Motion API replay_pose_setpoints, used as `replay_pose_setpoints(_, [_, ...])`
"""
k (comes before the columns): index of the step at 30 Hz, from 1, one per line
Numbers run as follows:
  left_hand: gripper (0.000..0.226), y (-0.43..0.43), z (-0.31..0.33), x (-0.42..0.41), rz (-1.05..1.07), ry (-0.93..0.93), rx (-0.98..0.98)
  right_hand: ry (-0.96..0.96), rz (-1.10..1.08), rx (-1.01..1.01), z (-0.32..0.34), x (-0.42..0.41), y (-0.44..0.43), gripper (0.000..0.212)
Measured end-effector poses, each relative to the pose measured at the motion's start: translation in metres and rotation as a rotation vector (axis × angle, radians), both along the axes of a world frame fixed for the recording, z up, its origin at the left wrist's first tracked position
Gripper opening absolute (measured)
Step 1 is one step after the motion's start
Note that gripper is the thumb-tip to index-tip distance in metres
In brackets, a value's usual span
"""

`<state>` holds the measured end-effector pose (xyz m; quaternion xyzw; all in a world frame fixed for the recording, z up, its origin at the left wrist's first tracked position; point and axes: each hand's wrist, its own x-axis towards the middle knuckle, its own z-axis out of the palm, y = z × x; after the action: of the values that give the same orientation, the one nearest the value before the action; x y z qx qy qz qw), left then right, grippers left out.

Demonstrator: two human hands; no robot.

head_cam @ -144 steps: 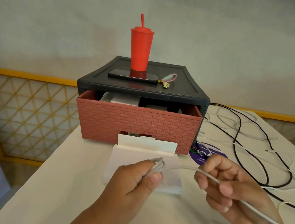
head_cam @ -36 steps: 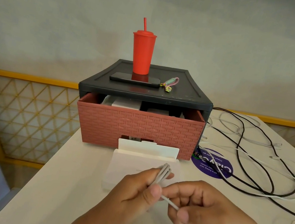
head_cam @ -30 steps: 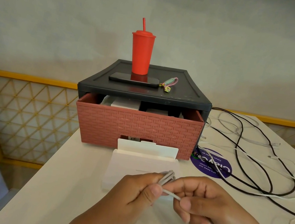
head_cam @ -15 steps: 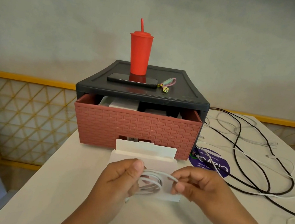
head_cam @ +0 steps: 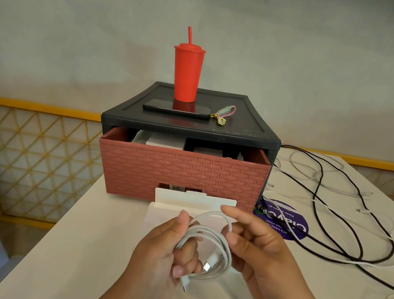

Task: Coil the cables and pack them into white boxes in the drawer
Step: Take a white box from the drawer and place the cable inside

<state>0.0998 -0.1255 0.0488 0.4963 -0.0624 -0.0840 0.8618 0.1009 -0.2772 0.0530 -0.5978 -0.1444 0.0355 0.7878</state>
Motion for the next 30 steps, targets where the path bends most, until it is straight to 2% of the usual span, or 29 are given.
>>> replay_pose_setpoints(1, [0.034,-0.001,0.001,0.0,0.011,0.013,0.0,0.012,-0.001,-0.011,0.001,0.0,0.0,0.054])
replay_pose_setpoints(3, [0.034,-0.002,0.004,-0.001,0.044,0.044,-0.01,0.03,0.004,-0.021,0.003,-0.001,0.0,0.034])
replay_pose_setpoints(4, [0.035,-0.003,0.004,-0.001,0.062,0.059,-0.023,0.037,0.012,-0.029,0.004,-0.001,0.0,0.033])
replay_pose_setpoints(11, [0.043,-0.004,0.002,0.0,0.131,0.051,-0.01,-0.042,0.059,-0.296,0.01,-0.01,0.012,0.046])
replay_pose_setpoints(15, [0.042,-0.005,0.002,0.0,0.137,0.035,-0.02,-0.068,-0.024,-0.456,0.01,-0.01,0.014,0.057])
replay_pose_setpoints(19, [0.044,-0.002,0.003,0.003,0.18,0.008,0.044,-0.19,-0.158,-0.683,0.008,-0.009,0.011,0.069])
replay_pose_setpoints(21, [0.043,-0.001,0.003,0.003,0.204,-0.006,0.079,-0.195,-0.175,-0.72,0.01,-0.01,0.009,0.057])
replay_pose_setpoints(24, [0.039,0.003,0.007,0.005,0.256,-0.007,0.079,-0.109,-0.131,-0.674,0.015,-0.009,0.002,0.042])
replay_pose_setpoints(30, [0.035,0.008,0.007,0.008,0.229,0.112,-0.136,-0.077,-0.23,-0.592,0.012,-0.003,-0.005,0.023])
